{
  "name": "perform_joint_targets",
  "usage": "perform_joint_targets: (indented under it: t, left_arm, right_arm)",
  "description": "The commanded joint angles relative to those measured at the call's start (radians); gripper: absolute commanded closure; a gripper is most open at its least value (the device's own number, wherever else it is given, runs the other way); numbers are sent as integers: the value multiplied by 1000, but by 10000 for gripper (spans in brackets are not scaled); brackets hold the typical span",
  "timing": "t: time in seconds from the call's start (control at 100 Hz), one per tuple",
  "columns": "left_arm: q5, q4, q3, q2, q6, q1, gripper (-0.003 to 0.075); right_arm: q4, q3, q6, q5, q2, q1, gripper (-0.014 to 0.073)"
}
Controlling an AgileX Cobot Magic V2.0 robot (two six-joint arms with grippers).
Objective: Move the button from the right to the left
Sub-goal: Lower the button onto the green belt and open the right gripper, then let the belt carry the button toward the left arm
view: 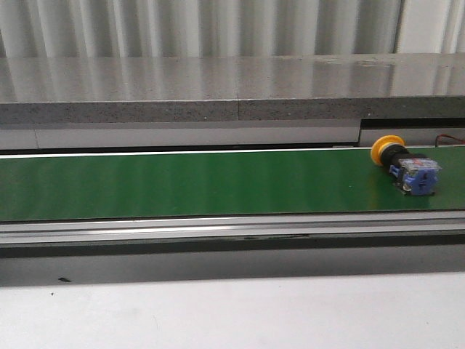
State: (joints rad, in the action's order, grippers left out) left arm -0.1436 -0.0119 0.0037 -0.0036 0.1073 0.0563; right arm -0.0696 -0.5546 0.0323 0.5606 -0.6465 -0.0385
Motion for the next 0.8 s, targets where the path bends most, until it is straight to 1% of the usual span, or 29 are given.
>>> perform_joint_targets:
  t: [0.0, 0.25, 0.44, 0.53, 0.73, 0.79]
  left_arm:
    - [81, -3, 39, -33, -7, 0, 741]
    - [81, -3, 39, -33, -7, 0, 741]
    - [86, -3, 39, -33, -7, 0, 741]
    - [86, -3, 39, -33, -7, 0, 741]
    - [91, -3, 39, -33, -7, 0, 741]
    - [120, -3, 37, -33, -7, 0, 741]
  right_arm:
    - [12, 16, 11, -93, 85, 1, 662]
    - [13, 117, 11, -117, 339, 1, 662]
    - [13, 169, 11, -113, 476, 1, 662]
    - [13, 184, 11, -119, 512, 1, 662]
    - [13, 186, 11, -124, 515, 1, 662]
    - [13, 186, 11, -124, 515, 1, 662]
